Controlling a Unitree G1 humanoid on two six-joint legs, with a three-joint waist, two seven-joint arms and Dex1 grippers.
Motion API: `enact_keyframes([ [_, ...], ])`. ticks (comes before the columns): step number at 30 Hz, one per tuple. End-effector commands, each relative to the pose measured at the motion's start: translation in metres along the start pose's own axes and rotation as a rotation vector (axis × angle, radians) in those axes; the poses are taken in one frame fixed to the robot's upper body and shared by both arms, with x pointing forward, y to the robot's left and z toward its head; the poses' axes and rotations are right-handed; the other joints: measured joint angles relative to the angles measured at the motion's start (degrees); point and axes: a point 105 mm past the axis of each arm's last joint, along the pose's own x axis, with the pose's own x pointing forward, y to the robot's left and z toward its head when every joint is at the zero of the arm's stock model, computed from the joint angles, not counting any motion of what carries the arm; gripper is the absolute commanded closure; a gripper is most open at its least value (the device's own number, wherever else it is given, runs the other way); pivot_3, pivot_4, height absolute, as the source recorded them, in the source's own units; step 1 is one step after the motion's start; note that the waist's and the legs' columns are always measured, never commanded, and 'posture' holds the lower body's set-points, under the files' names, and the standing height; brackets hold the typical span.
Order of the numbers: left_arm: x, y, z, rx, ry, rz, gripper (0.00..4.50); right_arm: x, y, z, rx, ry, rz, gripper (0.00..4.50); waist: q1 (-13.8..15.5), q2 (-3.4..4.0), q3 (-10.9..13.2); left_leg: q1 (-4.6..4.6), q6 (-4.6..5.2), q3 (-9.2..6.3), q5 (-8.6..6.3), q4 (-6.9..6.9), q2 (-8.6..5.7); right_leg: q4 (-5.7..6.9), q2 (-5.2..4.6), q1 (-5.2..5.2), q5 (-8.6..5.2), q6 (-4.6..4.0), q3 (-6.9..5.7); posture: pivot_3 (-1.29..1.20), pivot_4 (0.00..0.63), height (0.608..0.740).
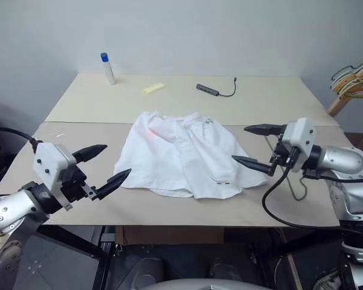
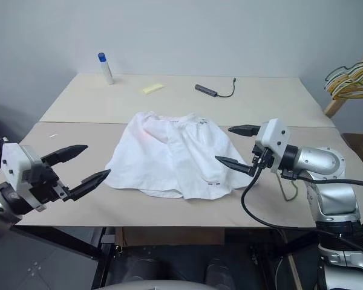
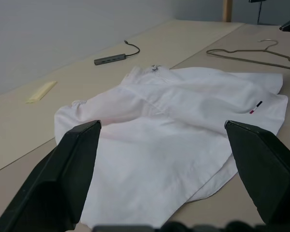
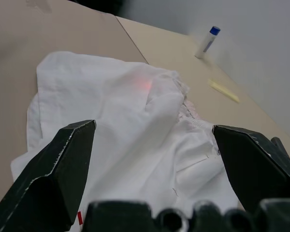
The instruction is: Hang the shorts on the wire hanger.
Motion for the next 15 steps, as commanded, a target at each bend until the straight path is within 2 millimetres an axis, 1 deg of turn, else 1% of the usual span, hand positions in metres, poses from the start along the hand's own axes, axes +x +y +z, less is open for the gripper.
enact_keyframes([
  [1,0.0,0.003,0.011,0.017,-0.042,0.007,0.05,-0.002,-0.004,0.011,-0.051,-0.028,-0.014,0.0,0.05,0.0,0.0,0.0,0.0,0.0,0.0,0.0,0.0,0.0,0.0,0.0,0.0,0.0,0.0,0.21,0.005,0.74],
  [10,0.007,0.001,0.011,0.03,-0.031,-0.011,0.05,-0.004,-0.002,0.011,-0.049,-0.023,-0.024,0.0,0.01,0.0,0.0,-0.01,0.0,0.0,0.0,0.0,0.0,0.0,0.0,0.0,0.01,0.02,-0.01,0.19,0.004,0.74],
  [12,0.013,-0.002,0.006,0.031,0.0,-0.027,0.05,-0.005,-0.002,0.01,-0.046,-0.02,-0.028,0.0,0.0,0.0,0.0,-0.01,0.0,0.01,0.0,0.0,0.0,0.0,0.0,0.0,0.01,0.02,-0.01,0.19,0.005,0.74],
  [15,0.028,-0.012,-0.01,0.102,0.098,-0.08,0.05,-0.003,-0.001,0.009,-0.049,-0.014,-0.027,0.0,0.07,0.0,-0.01,0.0,0.0,0.01,0.0,0.0,-0.02,0.0,0.0,0.02,0.02,0.04,-0.02,0.18,0.0,0.74],
])
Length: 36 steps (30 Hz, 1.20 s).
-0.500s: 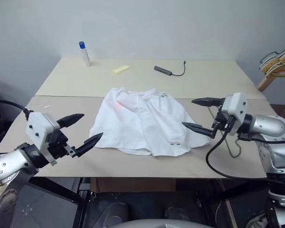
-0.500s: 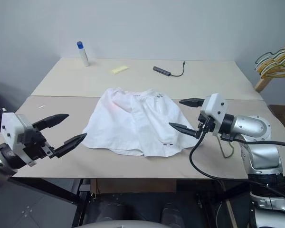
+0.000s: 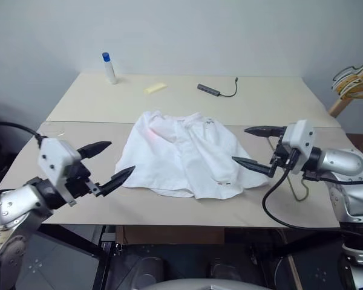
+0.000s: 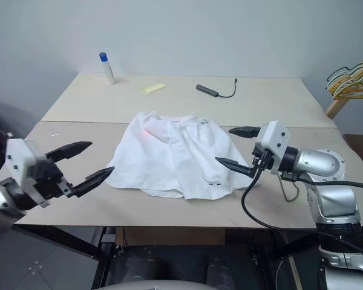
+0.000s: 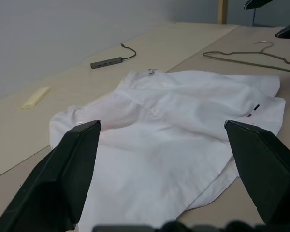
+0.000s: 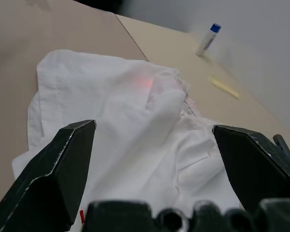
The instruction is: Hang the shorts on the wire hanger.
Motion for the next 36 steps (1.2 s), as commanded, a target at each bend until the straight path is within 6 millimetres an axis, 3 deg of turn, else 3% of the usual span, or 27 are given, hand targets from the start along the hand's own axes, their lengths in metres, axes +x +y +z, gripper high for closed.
enact_keyframes([
  [1,0.02,-0.008,-0.016,0.105,0.1,-0.033,0.05,-0.001,-0.003,0.014,-0.065,-0.024,-0.013,0.0,-0.01,0.0,0.0,0.0,0.0,0.01,0.0,0.0,0.0,0.0,0.0,0.0,0.0,0.0,0.0,0.17,0.0,0.74],
  [7,0.057,-0.016,-0.047,0.16,0.225,-0.058,0.05,-0.001,-0.003,0.018,-0.078,-0.014,-0.007,0.0,-0.17,0.01,0.0,0.0,0.0,0.01,0.0,0.0,0.0,-0.01,0.05,0.0,0.06,0.09,0.0,0.12,0.004,0.74],
  [11,0.076,-0.036,-0.063,0.209,0.291,-0.197,0.05,-0.001,0.001,0.016,-0.084,-0.003,-0.001,0.0,-0.48,0.01,0.0,-0.04,0.0,0.03,0.0,0.0,0.02,-0.02,0.07,-0.03,0.07,0.1,0.01,0.11,0.001,0.74],
  [17,0.093,-0.052,-0.091,0.282,0.4,-0.29,0.05,-0.002,0.008,0.017,-0.075,0.0,0.031,0.0,-1.61,0.01,0.0,-0.06,0.0,0.02,0.0,0.0,0.01,-0.01,0.08,-0.04,0.06,0.1,0.01,0.08,0.0,0.74],
  [22,0.096,-0.043,-0.106,0.327,0.461,-0.27,1.47,-0.006,0.015,0.016,-0.056,0.025,0.108,0.0,-2.33,0.0,0.0,-0.03,0.0,0.01,0.0,0.02,0.02,0.0,0.08,-0.02,0.06,0.09,0.02,0.07,0.0,0.74],
  [31,0.096,-0.017,-0.109,0.305,0.465,-0.157,4.31,-0.011,0.02,0.012,-0.034,0.052,0.17,0.0,-3.3,0.0,-0.01,0.0,0.01,-0.02,0.0,0.03,0.05,0.04,0.1,-0.01,0.07,0.09,0.03,0.08,0.0,0.74],
  [32,0.096,-0.013,-0.11,0.302,0.466,-0.143,4.48,-0.011,0.02,0.012,-0.034,0.053,0.171,0.0,-3.33,0.0,-0.01,0.0,0.01,-0.03,0.0,0.03,0.06,0.04,0.11,-0.01,0.07,0.09,0.03,0.08,0.0,0.74],
  [36,0.088,0.008,-0.11,0.286,0.474,-0.068,4.48,-0.012,0.02,0.012,-0.035,0.059,0.177,0.0,-3.28,0.0,-0.01,-0.02,0.01,-0.03,0.0,0.03,0.05,0.03,0.11,-0.02,0.07,0.1,0.03,0.08,0.0,0.74],
])
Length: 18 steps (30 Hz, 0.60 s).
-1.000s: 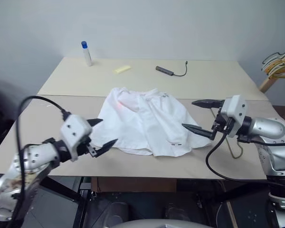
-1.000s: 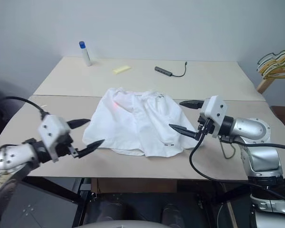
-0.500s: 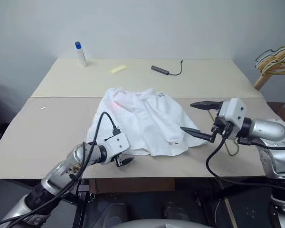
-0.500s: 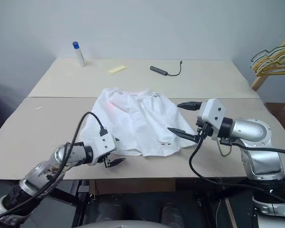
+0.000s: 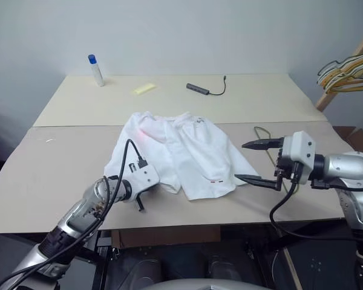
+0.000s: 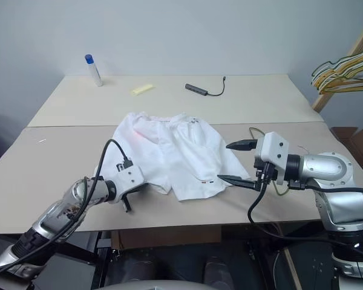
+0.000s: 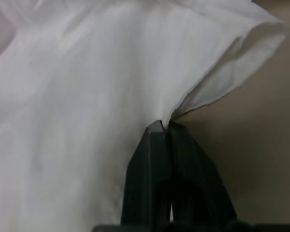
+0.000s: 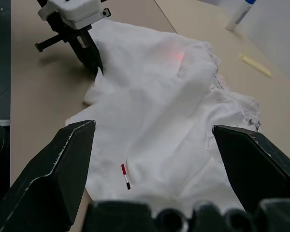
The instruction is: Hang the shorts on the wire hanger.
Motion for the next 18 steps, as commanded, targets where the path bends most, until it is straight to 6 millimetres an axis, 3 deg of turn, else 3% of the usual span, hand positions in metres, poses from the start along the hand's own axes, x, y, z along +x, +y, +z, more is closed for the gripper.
enact_keyframes([
  [1,-0.013,0.028,-0.004,-0.01,-0.004,0.105,4.48,-0.004,-0.003,0.011,-0.033,-0.019,0.003,0.0,0.01,0.0,0.0,0.0,0.0,0.0,0.0,0.0,0.0,-0.01,0.0,0.0,0.0,0.0,0.0,0.08,0.0,0.74],
  [8,-0.064,0.104,-0.062,-0.066,0.151,0.404,4.48,-0.008,0.0,0.007,-0.026,-0.001,0.018,0.0,-0.1,0.0,0.0,0.01,0.0,0.0,0.0,-0.01,0.06,0.02,0.01,-0.04,0.0,-0.01,0.0,0.08,0.0,0.74],
  [12,-0.089,0.133,-0.081,-0.102,0.183,0.502,3.26,-0.006,0.003,0.005,-0.022,-0.003,0.024,0.0,0.12,-0.02,0.01,0.0,0.0,0.02,0.0,-0.01,0.05,0.01,0.0,-0.04,0.01,-0.01,-0.02,0.09,0.002,0.74],
  [18,-0.103,0.116,-0.073,-0.066,0.132,0.363,1.38,-0.006,0.005,0.006,-0.018,-0.005,0.026,0.0,0.46,-0.01,0.01,-0.08,-0.01,0.14,-0.01,-0.01,0.05,0.01,-0.07,-0.13,0.0,0.0,-0.03,0.09,0.005,0.74],
])
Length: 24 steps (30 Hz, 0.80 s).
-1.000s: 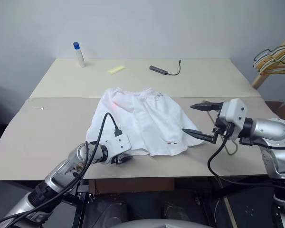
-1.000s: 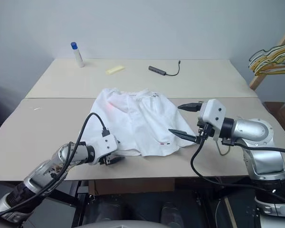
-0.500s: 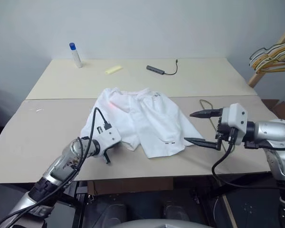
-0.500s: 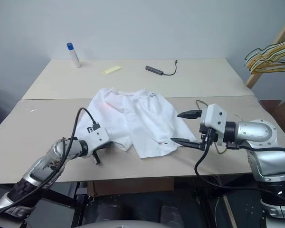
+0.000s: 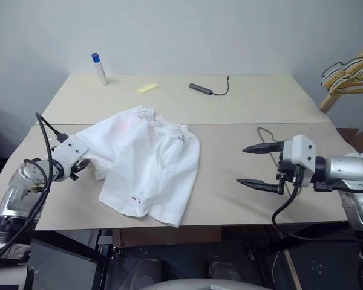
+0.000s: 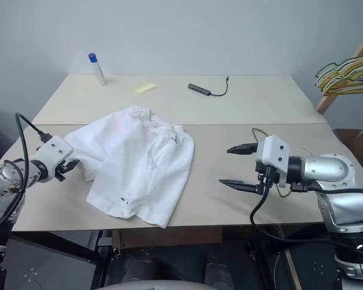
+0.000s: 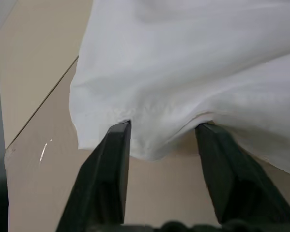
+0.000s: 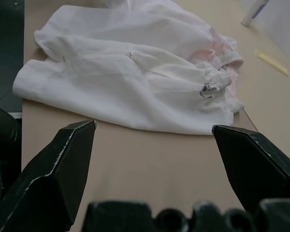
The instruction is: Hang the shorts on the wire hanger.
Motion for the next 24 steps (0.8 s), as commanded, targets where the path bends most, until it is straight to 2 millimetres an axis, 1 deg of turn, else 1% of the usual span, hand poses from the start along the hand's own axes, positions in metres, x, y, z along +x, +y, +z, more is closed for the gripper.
enact_keyframes([
  [1,-0.018,0.002,0.012,0.055,-0.056,-0.048,1.09,-0.004,0.001,0.009,-0.024,-0.026,-0.007,0.0,-0.06,0.0,0.0,0.0,0.0,0.01,0.0,-0.01,0.01,0.01,0.0,-0.02,0.0,0.0,0.0,0.09,0.008,0.74],
  [4,-0.036,0.012,0.009,0.101,-0.041,-0.045,0.13,-0.005,0.004,0.007,-0.014,-0.021,-0.003,0.0,-0.19,-0.03,0.02,-0.02,0.0,0.03,0.0,-0.01,0.05,0.09,0.0,-0.11,-0.02,-0.04,0.0,0.09,0.01,0.74],
  [5,-0.042,0.014,0.011,0.11,-0.042,-0.065,0.02,-0.005,0.005,0.007,-0.012,-0.021,-0.001,0.0,-0.3,-0.06,0.04,-0.02,0.0,0.04,0.0,-0.01,0.05,0.12,0.0,-0.12,-0.02,-0.05,0.0,0.09,0.013,0.74],
  [7,-0.054,0.01,0.017,0.141,-0.078,-0.134,0.02,-0.005,0.006,0.007,-0.01,-0.021,0.001,0.0,-0.41,-0.1,0.08,-0.01,-0.01,0.05,0.0,-0.01,0.1,0.14,0.01,-0.15,-0.04,-0.09,0.0,0.09,0.016,0.74],
  [9,-0.064,0.0,0.036,0.118,-0.195,-0.233,0.02,-0.002,0.006,0.007,-0.016,-0.024,0.005,0.0,-0.42,-0.08,0.09,0.01,-0.01,0.08,0.0,-0.01,0.11,0.12,-0.01,-0.14,-0.06,-0.12,0.0,0.1,0.018,0.74],
  [12,-0.074,-0.016,0.06,0.085,-0.335,-0.34,0.02,0.005,0.005,0.007,-0.04,-0.022,0.009,0.0,-0.25,-0.05,0.11,0.0,-0.01,0.11,0.0,-0.01,0.1,0.12,-0.04,-0.14,-0.08,-0.14,0.0,0.1,0.019,0.74],
  [15,-0.071,-0.037,0.083,0.05,-0.44,-0.398,0.02,0.022,0.002,0.0,-0.122,0.024,0.013,0.0,-0.39,-0.05,0.11,0.02,-0.01,0.13,0.0,-0.01,0.1,0.17,0.0,-0.14,-0.06,-0.11,0.0,0.09,0.015,0.74],
  [17,-0.068,-0.049,0.093,0.035,-0.479,-0.429,0.02,0.036,-0.002,-0.005,-0.178,0.057,0.015,0.0,-0.54,-0.06,0.11,0.04,-0.01,0.12,0.0,0.01,0.11,0.17,0.05,-0.08,-0.06,-0.1,0.01,0.08,0.012,0.74],
  [18,-0.068,-0.054,0.096,0.033,-0.489,-0.443,0.02,0.043,-0.005,-0.01,-0.233,0.084,0.009,0.0,-0.66,-0.06,0.1,0.05,-0.01,0.12,0.01,0.02,0.1,0.17,0.07,-0.07,-0.05,-0.1,0.01,0.08,0.009,0.74],
  [20,-0.066,-0.062,0.099,0.036,-0.504,-0.471,0.02,0.065,-0.014,-0.022,-0.37,0.147,0.007,0.0,-1.24,-0.07,0.1,0.07,-0.02,0.13,0.01,0.01,0.1,0.19,0.11,-0.07,-0.05,-0.1,0.06,0.07,0.004,0.74],
  [22,-0.066,-0.065,0.1,0.032,-0.51,-0.484,0.02,0.088,-0.025,-0.032,-0.491,0.19,0.0,0.0,-1.85,-0.06,0.1,0.05,-0.07,0.12,0.04,0.01,0.09,0.19,0.15,-0.1,-0.04,-0.11,0.09,0.07,0.004,0.74],
  [24,-0.066,-0.065,0.099,0.036,-0.508,-0.485,0.02,0.112,-0.04,-0.038,-0.582,0.216,-0.012,0.0,-2.66,-0.06,0.1,0.08,-0.12,0.11,0.07,0.01,0.1,0.24,0.19,-0.1,-0.03,-0.12,0.11,0.08,0.0,0.74],
])
